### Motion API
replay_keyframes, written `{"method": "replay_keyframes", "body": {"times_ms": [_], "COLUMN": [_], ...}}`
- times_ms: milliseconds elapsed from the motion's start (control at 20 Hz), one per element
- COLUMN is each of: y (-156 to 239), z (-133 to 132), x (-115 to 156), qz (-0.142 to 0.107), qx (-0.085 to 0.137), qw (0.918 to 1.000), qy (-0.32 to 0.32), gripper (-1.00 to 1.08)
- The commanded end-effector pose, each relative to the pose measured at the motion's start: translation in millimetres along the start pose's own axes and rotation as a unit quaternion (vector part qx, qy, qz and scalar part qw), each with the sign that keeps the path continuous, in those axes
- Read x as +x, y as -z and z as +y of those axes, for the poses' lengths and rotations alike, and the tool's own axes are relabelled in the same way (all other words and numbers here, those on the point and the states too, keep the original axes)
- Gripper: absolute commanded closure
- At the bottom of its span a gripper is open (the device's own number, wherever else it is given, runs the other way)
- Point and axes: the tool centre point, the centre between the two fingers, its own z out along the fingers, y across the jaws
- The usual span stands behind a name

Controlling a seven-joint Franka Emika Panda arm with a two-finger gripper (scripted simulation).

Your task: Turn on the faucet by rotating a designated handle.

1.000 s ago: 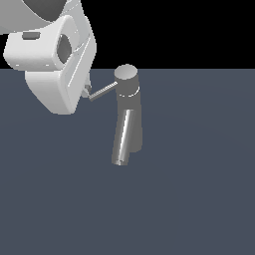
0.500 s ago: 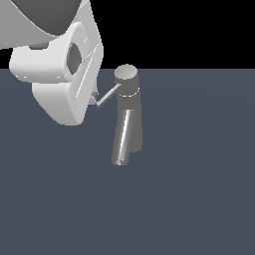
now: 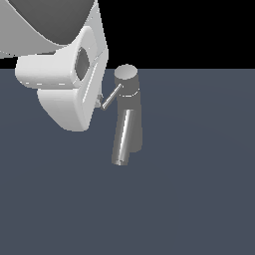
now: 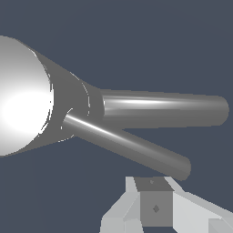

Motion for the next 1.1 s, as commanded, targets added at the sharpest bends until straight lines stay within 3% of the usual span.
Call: {"method": "replay_keyframes", "body": {"times_ms": [0,1050], "y": [0,-1], "z": [1,8], "x": [10,54], "qz": [0.003,0.007], "qx": [-0.001,-0.004], "qw": [1.0000,0.9999], "qy": [-0.005,-0.010], "gripper": [1.08,1.08]}}
